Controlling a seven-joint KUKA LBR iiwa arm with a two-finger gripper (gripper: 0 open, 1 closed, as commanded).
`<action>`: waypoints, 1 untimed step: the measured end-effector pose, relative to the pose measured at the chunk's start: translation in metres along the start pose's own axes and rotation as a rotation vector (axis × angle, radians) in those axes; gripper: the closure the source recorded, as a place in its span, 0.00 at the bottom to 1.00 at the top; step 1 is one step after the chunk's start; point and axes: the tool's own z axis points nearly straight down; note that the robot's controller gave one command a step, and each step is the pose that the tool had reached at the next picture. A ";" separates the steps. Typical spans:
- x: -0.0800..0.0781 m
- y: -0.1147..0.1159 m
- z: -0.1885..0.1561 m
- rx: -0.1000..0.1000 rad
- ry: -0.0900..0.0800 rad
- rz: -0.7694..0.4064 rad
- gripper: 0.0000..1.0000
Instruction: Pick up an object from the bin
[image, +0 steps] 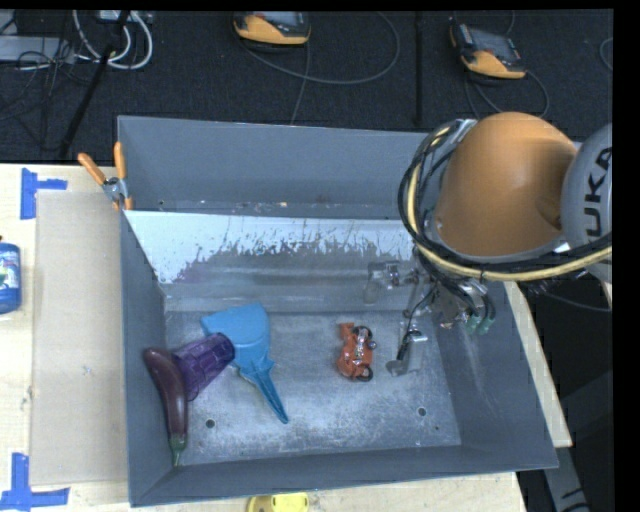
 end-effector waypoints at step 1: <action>-0.005 -0.010 0.004 0.006 -0.023 -0.188 0.00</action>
Offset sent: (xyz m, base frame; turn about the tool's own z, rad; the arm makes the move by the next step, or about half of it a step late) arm 0.0232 0.0029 -0.1027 -0.0281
